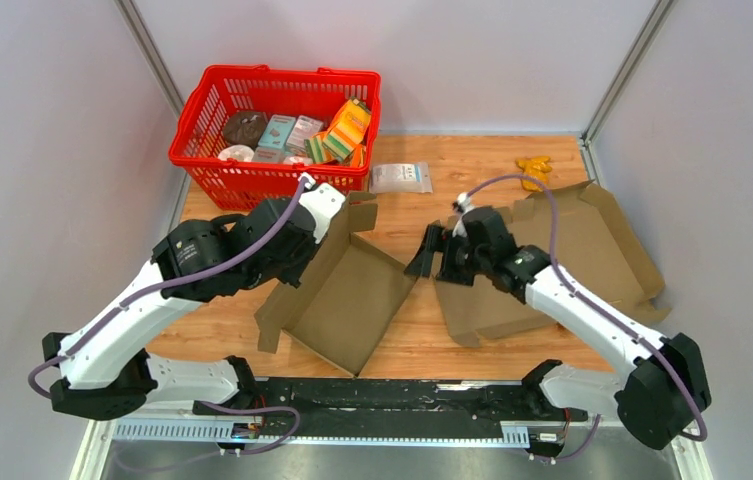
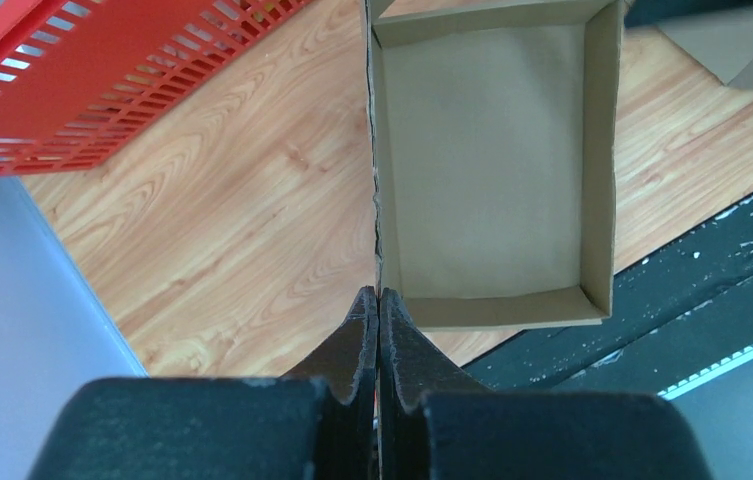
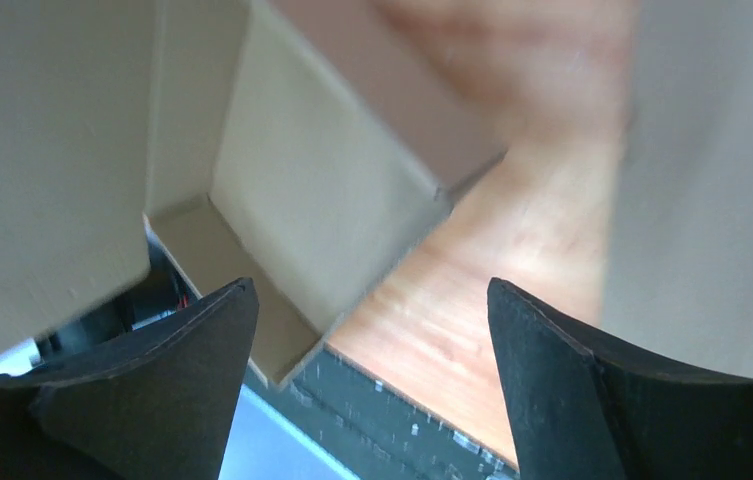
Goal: Fold the paper box
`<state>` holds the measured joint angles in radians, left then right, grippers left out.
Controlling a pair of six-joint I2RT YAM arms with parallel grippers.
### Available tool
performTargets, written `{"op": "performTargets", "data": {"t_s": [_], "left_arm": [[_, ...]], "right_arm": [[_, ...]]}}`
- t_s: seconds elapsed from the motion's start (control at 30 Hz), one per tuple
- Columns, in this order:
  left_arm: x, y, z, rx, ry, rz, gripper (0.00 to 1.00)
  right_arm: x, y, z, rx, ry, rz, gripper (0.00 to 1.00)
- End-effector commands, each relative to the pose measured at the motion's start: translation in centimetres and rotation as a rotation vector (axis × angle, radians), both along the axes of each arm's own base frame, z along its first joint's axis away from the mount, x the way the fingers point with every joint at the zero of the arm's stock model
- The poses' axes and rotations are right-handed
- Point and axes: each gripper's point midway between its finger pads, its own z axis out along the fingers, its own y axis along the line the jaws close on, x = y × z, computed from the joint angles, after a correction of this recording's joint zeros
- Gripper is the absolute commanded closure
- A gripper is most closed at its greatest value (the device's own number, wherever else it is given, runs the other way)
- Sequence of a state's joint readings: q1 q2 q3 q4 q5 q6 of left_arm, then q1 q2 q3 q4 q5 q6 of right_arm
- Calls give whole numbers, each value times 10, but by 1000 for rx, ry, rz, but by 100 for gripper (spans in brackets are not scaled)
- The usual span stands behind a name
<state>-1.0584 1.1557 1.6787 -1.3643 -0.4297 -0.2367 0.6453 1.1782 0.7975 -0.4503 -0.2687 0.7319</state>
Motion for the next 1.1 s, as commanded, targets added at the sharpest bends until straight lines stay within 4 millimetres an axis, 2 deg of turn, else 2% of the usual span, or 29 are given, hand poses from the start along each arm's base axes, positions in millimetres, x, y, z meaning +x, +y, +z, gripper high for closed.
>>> {"op": "performTargets", "data": {"t_s": [0.0, 0.03, 0.1, 0.13, 0.17, 0.2, 0.23, 0.27, 0.3, 0.33, 0.37, 0.4, 0.43, 0.47, 0.5, 0.6, 0.7, 0.73, 0.83, 1.07], "left_arm": [[-13, 29, -9, 85, 49, 18, 100], [-12, 31, -10, 92, 49, 25, 100], [-9, 32, -13, 105, 49, 41, 100], [-8, 33, -14, 108, 47, 52, 100], [-7, 31, -15, 108, 46, 55, 100], [-6, 30, -16, 98, 46, 59, 100], [-6, 28, -16, 92, 49, 56, 100], [-7, 26, -17, 77, 49, 58, 100], [-7, 25, -18, 67, 50, 57, 100], [-8, 25, -18, 60, 52, 54, 100], [-8, 24, -19, 53, 52, 55, 100], [-8, 24, -19, 51, 51, 58, 100], [-8, 23, -19, 42, 50, 56, 100], [-8, 22, -20, 40, 51, 54, 100], [-8, 21, -20, 37, 53, 52, 100], [-9, 17, -22, 32, 66, 40, 100], [-8, 15, -21, 22, 65, 36, 100], [-8, 14, -19, 18, 62, 37, 100], [-8, 13, -15, 4, 57, 32, 100], [-8, 12, -7, -13, 45, 28, 100]], "right_arm": [[77, -43, 57, -68, -255, -155, 12], [105, -52, 75, -53, -307, -202, 12], [139, -56, 64, -72, -282, -234, 12], [165, -59, 84, -45, -334, -266, 12], [185, -56, 58, -63, -271, -267, 13], [206, -59, 62, -37, -283, -289, 14], [216, -52, 61, 15, -262, -263, 18], [237, -45, 44, 68, -184, -290, 21], [254, -47, 48, 129, -189, -310, 28], [262, -41, 41, 179, -158, -310, 31], [274, -38, 43, 227, -135, -352, 32], [288, -38, 23, 230, -110, -374, 31], [296, -38, 20, 239, -101, -394, 31], [306, -38, 24, 248, -111, -405, 30], [313, -40, 6, 236, -74, -436, 28], [326, -37, -8, 249, -42, -463, 25], [331, -35, -22, 273, 7, -496, 25], [332, -34, -34, 274, 30, -508, 25], [335, -32, -50, 300, 69, -542, 27], [350, -32, -63, 353, 65, -610, 32]]}}
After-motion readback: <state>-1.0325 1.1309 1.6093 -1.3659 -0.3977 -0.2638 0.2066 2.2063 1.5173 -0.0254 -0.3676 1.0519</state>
